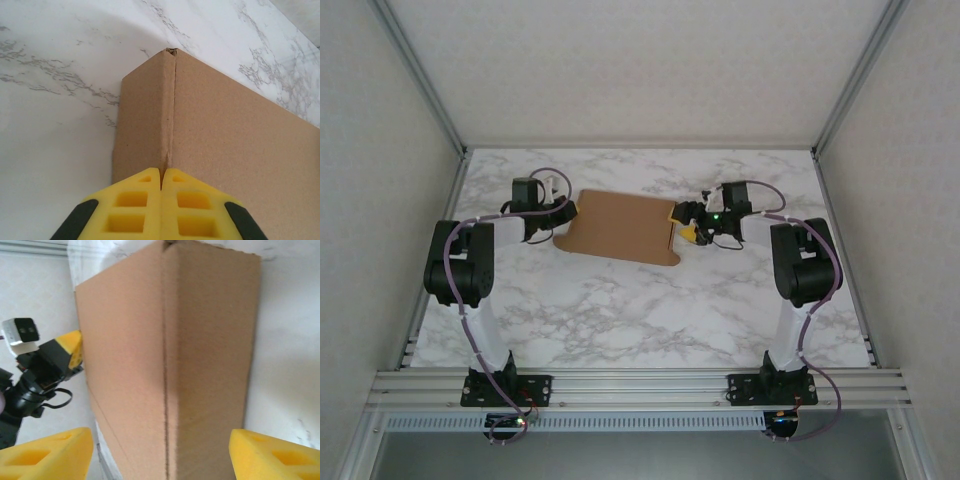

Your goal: Fold the paper box

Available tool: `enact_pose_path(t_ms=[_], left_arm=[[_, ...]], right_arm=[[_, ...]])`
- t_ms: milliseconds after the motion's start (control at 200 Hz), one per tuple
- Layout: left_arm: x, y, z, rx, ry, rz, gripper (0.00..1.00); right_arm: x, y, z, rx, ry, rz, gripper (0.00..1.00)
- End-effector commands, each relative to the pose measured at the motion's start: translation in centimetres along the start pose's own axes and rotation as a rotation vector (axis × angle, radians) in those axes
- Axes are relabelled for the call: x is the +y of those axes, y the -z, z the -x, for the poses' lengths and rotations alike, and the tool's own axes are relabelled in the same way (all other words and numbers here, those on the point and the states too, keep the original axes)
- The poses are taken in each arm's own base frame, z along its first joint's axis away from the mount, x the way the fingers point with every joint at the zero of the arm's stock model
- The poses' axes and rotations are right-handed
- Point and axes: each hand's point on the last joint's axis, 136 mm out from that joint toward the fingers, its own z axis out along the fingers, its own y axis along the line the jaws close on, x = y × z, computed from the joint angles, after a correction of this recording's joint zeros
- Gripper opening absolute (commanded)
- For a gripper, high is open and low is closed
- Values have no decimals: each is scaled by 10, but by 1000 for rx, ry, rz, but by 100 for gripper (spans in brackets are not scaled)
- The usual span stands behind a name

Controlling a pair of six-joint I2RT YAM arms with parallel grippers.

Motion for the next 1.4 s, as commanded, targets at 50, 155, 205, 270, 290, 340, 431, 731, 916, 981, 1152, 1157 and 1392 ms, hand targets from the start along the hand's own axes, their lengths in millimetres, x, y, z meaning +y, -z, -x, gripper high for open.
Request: enact_pose_path(t_ms=[50,155,205,270,290,340,431,731,916,981,1152,1157,1392], left_arm=[[65,-8,-75,211,133,197,2],[67,-9,-76,213,137,199,2],[67,-9,-76,215,137,200,2],[67,-9,-77,215,137,200,2],[67,-9,-77,215,137,200,2],[67,-9,-77,214,136,200,2],[67,-9,-77,216,139,198,2],[65,-9,-75,211,141,188,2],[63,-9,-75,210,145,179,2],[62,-9,-75,210,147,175,2],[61,-10,-75,209,149,169,2],[61,-10,-75,209,149,169,2],[58,-10,-74,208,153,157,2]], right_arm=[[-13,0,3,-6,24,-66,73],[-17,-8,3,11,15,-71,74],[-17,-12,4,16,19,-80,74],[-18,-15,6,19,22,-96,74],[-17,-17,5,23,27,-99,74],[-16,-20,5,30,33,-111,75],[-17,-26,3,45,40,-159,75],[-32,-40,-4,80,-13,-271,76],[-20,-52,-6,93,-56,-182,75],[-6,-56,-6,103,-67,-112,75],[39,-54,0,82,-76,99,76],[40,-53,1,81,-78,102,76],[60,-43,2,39,-43,169,75]])
